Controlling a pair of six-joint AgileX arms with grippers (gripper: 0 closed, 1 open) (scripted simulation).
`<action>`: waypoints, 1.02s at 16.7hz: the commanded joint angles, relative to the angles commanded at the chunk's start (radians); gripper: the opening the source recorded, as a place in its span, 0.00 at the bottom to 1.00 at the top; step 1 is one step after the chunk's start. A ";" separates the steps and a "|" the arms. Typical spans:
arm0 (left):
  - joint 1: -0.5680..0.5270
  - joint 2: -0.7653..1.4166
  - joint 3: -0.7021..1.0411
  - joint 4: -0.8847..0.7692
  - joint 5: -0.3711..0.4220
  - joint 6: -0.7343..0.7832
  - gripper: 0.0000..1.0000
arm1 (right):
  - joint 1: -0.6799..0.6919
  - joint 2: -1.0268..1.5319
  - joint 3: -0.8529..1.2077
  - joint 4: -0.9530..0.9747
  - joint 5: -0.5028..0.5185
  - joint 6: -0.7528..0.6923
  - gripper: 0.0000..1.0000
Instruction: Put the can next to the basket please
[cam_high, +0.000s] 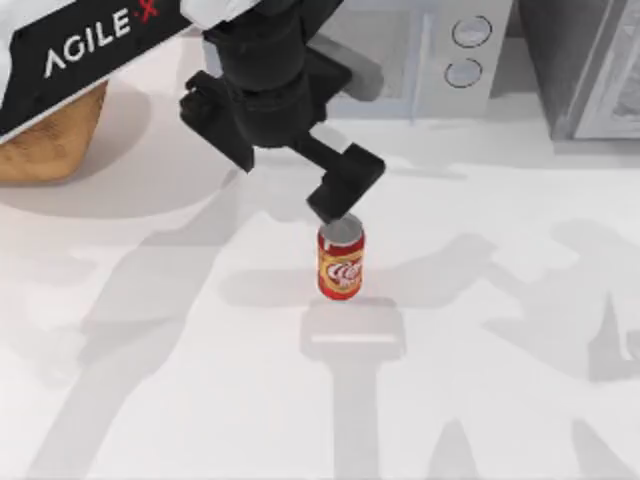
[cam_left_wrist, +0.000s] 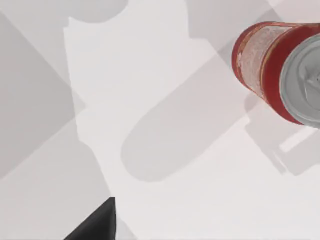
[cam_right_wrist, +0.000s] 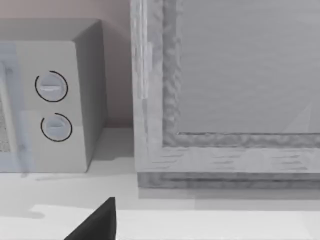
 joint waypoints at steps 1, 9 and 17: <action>-0.017 0.062 0.068 -0.036 -0.001 0.001 1.00 | 0.000 0.000 0.000 0.000 0.000 0.000 1.00; -0.082 0.284 0.330 -0.165 -0.007 0.005 1.00 | 0.000 0.000 0.000 0.000 0.000 0.000 1.00; -0.080 0.280 0.256 -0.095 -0.007 0.008 1.00 | 0.000 0.000 0.000 0.000 0.000 0.000 1.00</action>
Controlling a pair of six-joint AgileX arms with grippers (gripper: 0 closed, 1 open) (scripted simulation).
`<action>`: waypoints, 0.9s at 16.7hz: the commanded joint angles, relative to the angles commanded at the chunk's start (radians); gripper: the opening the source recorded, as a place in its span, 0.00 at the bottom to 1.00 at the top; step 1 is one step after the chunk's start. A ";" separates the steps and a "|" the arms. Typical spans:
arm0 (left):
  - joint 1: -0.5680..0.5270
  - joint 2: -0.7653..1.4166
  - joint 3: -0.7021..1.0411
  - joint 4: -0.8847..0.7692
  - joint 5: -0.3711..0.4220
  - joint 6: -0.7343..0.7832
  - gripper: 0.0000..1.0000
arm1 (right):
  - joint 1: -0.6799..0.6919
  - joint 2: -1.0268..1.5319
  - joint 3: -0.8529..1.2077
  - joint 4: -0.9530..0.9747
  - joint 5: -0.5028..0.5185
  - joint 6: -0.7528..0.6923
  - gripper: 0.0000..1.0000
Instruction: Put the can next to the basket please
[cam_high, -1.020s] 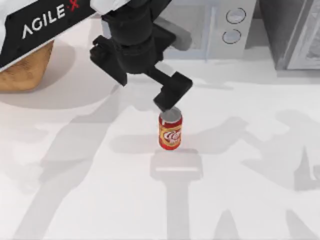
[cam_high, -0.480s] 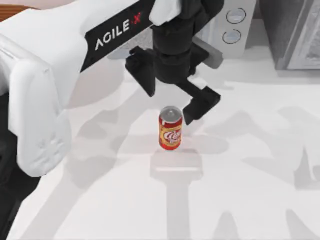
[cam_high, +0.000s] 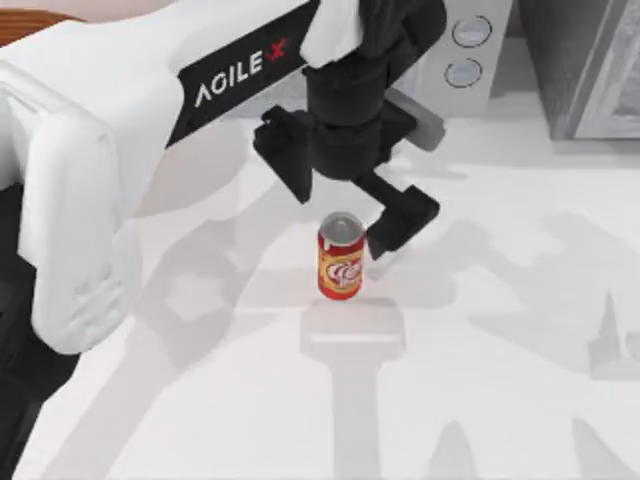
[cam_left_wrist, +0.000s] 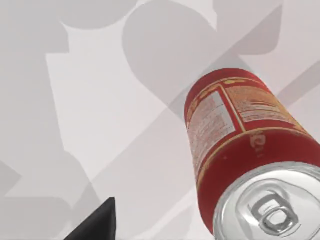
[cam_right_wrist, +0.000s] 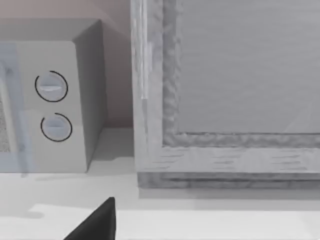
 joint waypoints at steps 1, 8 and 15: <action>0.000 -0.001 -0.034 0.033 0.000 0.000 1.00 | 0.000 0.000 0.000 0.000 0.000 0.000 1.00; -0.001 -0.002 -0.174 0.172 0.000 -0.001 1.00 | 0.000 0.000 0.000 0.000 0.000 0.000 1.00; -0.001 -0.002 -0.174 0.172 0.000 -0.001 0.62 | 0.000 0.000 0.000 0.000 0.000 0.000 1.00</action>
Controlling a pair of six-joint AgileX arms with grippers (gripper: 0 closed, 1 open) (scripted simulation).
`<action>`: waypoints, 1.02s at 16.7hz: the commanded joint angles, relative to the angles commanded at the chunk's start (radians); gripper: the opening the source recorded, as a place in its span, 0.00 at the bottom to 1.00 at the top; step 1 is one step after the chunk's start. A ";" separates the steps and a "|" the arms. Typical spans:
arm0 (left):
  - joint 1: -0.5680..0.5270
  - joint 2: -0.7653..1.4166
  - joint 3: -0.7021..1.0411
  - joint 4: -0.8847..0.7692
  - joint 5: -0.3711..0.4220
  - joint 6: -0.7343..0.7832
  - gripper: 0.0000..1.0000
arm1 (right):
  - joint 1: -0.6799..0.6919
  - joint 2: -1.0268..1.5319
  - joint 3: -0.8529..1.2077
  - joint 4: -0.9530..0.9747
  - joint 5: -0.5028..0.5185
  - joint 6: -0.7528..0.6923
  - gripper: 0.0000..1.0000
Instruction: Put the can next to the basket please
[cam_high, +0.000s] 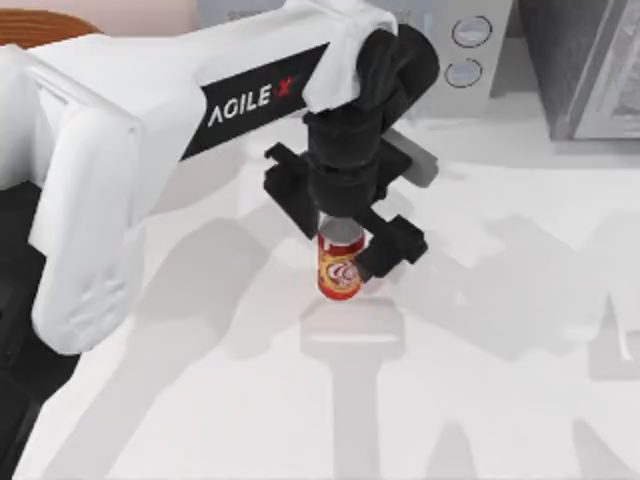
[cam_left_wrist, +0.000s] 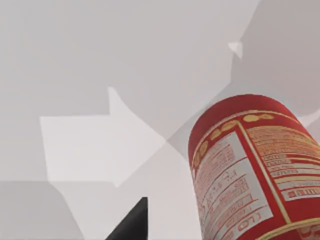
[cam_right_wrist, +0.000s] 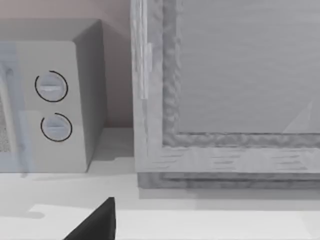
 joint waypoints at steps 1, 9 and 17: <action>0.000 0.000 0.000 0.000 0.000 0.000 0.55 | 0.000 0.000 0.000 0.000 0.000 0.000 1.00; 0.000 0.000 0.000 0.000 0.000 0.000 0.00 | 0.000 0.000 0.000 0.000 0.000 0.000 1.00; 0.001 0.000 0.000 0.000 0.001 0.001 0.00 | 0.000 0.000 0.000 0.000 0.000 0.000 1.00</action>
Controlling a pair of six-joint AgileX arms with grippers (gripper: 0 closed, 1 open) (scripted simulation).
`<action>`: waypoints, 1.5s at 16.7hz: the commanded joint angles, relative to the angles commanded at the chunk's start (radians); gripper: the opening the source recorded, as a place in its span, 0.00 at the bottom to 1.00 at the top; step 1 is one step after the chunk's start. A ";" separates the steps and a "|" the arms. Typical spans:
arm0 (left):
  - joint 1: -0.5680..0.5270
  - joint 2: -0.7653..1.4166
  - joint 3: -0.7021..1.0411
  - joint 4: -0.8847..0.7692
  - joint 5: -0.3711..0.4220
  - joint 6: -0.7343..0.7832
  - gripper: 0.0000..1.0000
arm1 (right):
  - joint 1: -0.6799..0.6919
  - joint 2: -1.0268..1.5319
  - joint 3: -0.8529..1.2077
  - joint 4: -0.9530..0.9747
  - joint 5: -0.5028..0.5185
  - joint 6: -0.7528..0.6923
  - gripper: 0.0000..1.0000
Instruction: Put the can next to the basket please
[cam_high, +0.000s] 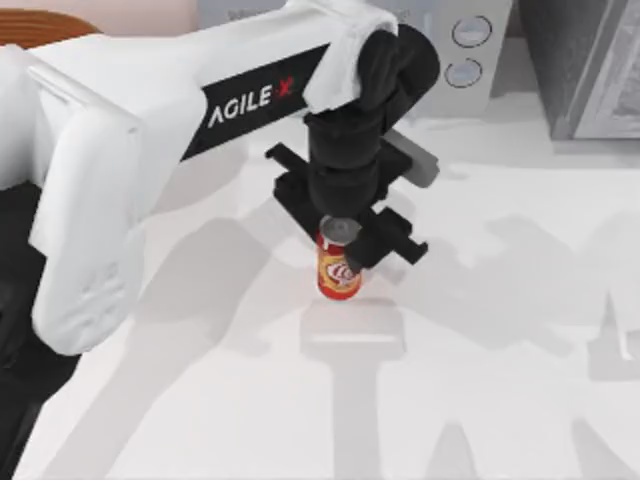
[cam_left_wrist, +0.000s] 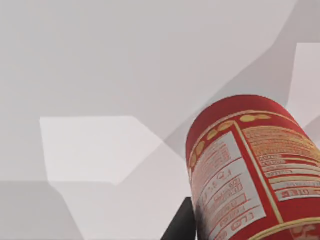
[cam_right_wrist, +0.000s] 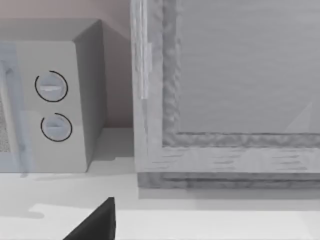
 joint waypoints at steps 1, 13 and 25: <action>0.001 0.000 -0.001 0.000 0.000 0.000 0.00 | 0.000 0.000 0.000 0.000 0.000 0.000 1.00; 0.530 -0.207 -0.462 -0.040 -0.013 0.049 0.00 | 0.000 0.000 0.000 0.000 0.000 0.000 1.00; 0.907 -0.402 -0.563 0.163 -0.011 0.117 0.00 | 0.000 0.000 0.000 0.000 0.000 0.000 1.00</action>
